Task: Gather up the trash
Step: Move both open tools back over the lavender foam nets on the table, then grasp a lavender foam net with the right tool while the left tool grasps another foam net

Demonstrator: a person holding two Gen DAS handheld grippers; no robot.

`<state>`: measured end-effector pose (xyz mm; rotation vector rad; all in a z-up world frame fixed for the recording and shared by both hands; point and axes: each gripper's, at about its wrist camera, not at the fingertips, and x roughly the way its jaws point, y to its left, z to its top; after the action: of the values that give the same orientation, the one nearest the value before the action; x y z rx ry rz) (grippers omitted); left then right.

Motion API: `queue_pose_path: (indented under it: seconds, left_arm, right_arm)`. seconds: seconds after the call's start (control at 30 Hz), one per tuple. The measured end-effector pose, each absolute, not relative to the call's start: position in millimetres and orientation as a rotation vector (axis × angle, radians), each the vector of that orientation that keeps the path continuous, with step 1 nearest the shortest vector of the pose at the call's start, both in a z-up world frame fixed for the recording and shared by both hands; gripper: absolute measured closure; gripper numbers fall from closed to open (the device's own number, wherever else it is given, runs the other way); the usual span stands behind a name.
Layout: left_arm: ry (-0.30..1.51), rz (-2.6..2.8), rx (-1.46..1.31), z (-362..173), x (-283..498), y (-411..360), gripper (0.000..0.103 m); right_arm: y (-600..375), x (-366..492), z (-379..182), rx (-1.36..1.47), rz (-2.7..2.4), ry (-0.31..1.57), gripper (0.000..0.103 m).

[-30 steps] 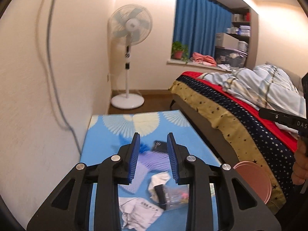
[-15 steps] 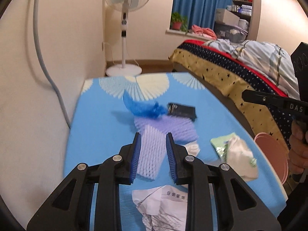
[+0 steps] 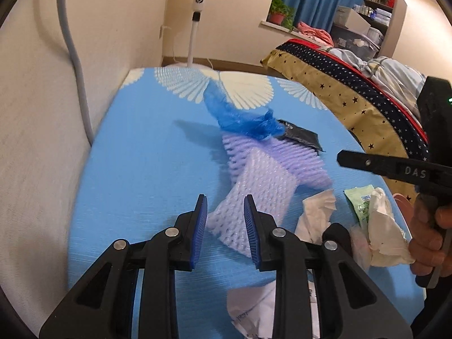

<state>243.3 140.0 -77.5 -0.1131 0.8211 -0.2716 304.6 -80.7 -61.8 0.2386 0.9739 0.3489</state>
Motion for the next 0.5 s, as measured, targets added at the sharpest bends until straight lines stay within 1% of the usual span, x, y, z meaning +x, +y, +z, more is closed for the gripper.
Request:
queue_pose_path:
  seconds: [0.03, 0.07, 0.1, 0.23, 0.43, 0.5]
  left_arm:
    - [0.830, -0.277, -0.117, -80.2, 245.3, 139.9, 0.075]
    - [0.840, -0.284, -0.121, -82.6, 246.9, 139.4, 0.075]
    - [0.848, -0.287, -0.122, -84.8, 248.5, 138.8, 0.075]
    - [0.884, -0.305, -0.122, -92.6, 253.8, 133.5, 0.075]
    - [0.900, -0.312, -0.127, -96.2, 255.3, 133.9, 0.075]
    - [0.908, -0.318, -0.122, -96.1, 255.7, 133.0, 0.076]
  right_arm:
    - [-80.2, 308.7, -66.8, 0.246, 0.342, 0.999, 0.082]
    - [-79.9, 312.2, -72.2, 0.262, 0.344, 1.025, 0.076]
    - [-79.9, 313.8, -75.7, 0.271, 0.347, 1.038, 0.073]
    - [-79.7, 320.0, -85.3, 0.268, 0.325, 1.077, 0.071]
    - [-78.2, 325.3, -95.3, 0.279, 0.323, 1.111, 0.070]
    - [-74.9, 325.2, -95.9, 0.266, 0.333, 1.112, 0.076]
